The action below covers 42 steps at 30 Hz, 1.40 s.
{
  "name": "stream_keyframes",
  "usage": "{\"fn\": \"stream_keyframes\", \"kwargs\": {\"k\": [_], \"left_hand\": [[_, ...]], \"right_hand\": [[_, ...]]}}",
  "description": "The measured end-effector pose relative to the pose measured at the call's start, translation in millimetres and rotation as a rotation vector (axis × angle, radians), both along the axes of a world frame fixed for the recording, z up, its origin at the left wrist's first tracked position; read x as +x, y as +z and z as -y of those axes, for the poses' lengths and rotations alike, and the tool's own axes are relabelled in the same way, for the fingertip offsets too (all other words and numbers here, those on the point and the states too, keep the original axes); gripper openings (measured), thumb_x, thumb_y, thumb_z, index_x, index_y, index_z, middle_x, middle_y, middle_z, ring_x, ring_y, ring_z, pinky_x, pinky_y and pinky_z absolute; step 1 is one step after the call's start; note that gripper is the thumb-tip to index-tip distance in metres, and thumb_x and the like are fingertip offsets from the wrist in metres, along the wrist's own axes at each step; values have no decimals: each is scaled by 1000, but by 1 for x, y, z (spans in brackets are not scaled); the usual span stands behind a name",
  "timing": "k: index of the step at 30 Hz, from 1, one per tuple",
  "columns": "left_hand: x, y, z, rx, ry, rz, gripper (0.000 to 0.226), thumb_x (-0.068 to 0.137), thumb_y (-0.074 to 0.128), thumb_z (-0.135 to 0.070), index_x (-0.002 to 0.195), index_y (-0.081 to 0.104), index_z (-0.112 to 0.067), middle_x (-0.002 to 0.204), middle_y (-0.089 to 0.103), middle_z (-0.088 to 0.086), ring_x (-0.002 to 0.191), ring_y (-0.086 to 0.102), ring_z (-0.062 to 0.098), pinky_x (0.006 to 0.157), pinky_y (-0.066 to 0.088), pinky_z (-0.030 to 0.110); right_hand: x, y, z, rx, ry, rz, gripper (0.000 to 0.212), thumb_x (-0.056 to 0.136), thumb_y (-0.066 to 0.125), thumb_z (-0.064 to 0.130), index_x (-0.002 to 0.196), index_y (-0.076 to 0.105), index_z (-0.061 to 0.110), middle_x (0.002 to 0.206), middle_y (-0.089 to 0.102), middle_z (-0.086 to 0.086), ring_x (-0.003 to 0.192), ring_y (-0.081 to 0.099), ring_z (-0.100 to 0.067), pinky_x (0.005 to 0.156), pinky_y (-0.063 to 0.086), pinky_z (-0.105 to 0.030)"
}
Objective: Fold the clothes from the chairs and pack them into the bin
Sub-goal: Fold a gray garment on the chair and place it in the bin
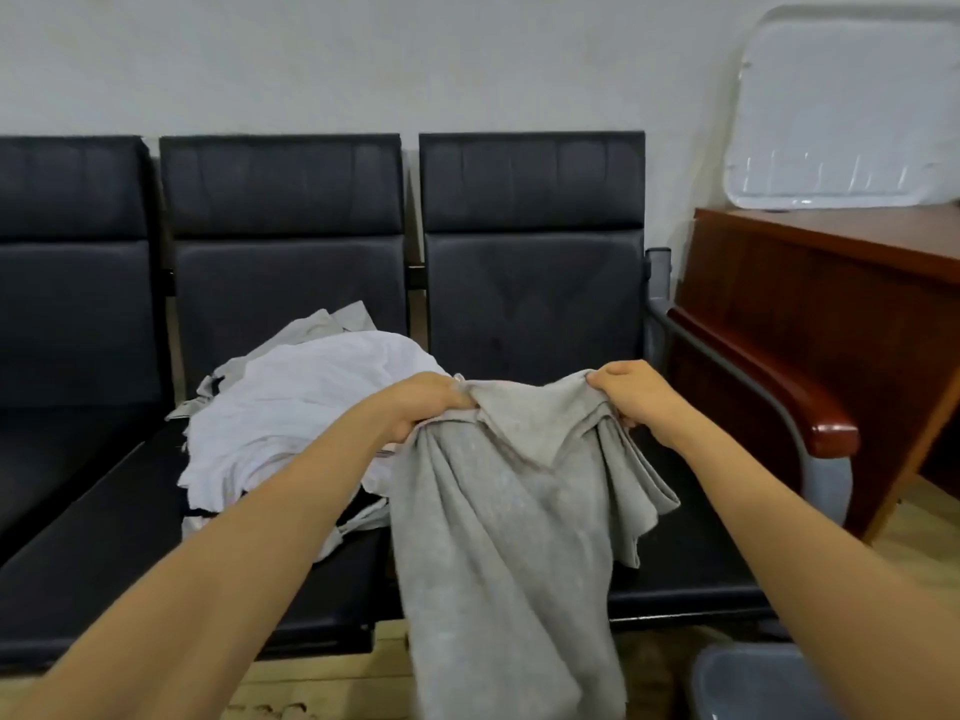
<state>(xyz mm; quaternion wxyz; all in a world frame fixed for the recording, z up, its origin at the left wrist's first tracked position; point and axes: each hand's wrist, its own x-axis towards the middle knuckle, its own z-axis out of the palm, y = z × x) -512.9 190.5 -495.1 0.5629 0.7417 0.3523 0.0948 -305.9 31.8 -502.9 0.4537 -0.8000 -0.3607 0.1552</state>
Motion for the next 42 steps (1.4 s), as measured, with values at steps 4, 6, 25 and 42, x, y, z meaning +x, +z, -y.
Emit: {"fn": "stream_keyframes", "kwargs": {"k": [4, 6, 25, 42], "left_hand": [[71, -45, -52, 282, 295, 206, 48, 88, 65, -13, 131, 45, -6, 130, 50, 12, 113, 51, 22, 96, 44, 33], [95, -72, -66, 557, 265, 74, 79, 84, 70, -21, 147, 24, -7, 154, 19, 14, 141, 25, 27, 114, 27, 35], [-1, -154, 91, 392, -330, -379, 24, 96, 49, -28, 97, 64, -9, 101, 64, 9, 83, 59, 20, 75, 49, 33], [22, -175, 37, 758, 35, -601, 68, 93, 54, -41, 142, 20, -10, 151, 7, 14, 137, 17, 32, 108, 27, 43]], "right_hand": [[43, -51, -49, 63, -141, -94, 39, 97, 49, 17, 136, 46, 14, 138, 48, -9, 117, 54, -27, 97, 47, -38], [51, -85, -72, -69, -90, -35, 63, 97, 52, 15, 151, 21, 14, 156, 20, -8, 139, 30, -28, 110, 34, -36], [-41, -148, 11, -812, 231, 556, 38, 94, 40, 6, 124, 53, 25, 133, 48, -4, 130, 36, -26, 109, 25, -49], [-46, -164, -3, -728, 313, 365, 49, 102, 34, 35, 149, 26, 28, 156, 14, 0, 140, 12, -30, 114, 19, -40]]}}
